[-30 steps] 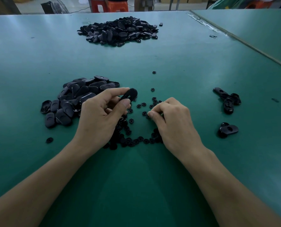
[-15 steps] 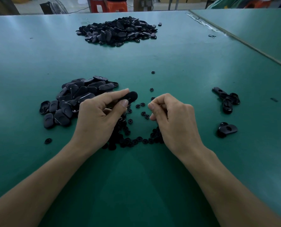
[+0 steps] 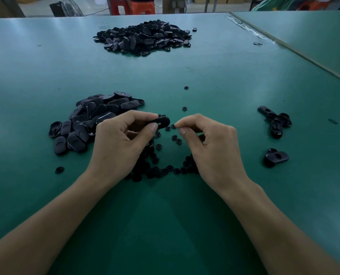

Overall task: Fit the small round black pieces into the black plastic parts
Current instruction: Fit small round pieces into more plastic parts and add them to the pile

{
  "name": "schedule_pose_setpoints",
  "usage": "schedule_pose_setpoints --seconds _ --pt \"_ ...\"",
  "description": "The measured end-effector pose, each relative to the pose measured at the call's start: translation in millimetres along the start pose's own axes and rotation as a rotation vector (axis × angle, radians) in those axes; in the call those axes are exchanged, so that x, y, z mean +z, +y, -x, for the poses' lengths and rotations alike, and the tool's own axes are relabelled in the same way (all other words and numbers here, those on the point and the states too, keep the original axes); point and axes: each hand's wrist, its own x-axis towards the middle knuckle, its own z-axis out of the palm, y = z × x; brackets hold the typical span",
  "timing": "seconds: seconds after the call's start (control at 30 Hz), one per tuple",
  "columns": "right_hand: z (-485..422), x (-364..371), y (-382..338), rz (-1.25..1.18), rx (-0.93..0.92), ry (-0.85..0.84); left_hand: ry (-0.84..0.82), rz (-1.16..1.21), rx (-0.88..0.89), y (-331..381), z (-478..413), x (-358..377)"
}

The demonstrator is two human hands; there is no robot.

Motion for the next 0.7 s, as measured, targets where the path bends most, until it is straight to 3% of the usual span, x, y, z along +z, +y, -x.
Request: schedule_pose_setpoints --seconds 0.3,0.7 --pt "5 9 -11 -0.12 -0.074 0.007 -0.012 0.019 0.034 2 2 0" --pt "5 12 -10 -0.226 0.088 -0.004 -0.082 0.077 0.038 4 4 2"
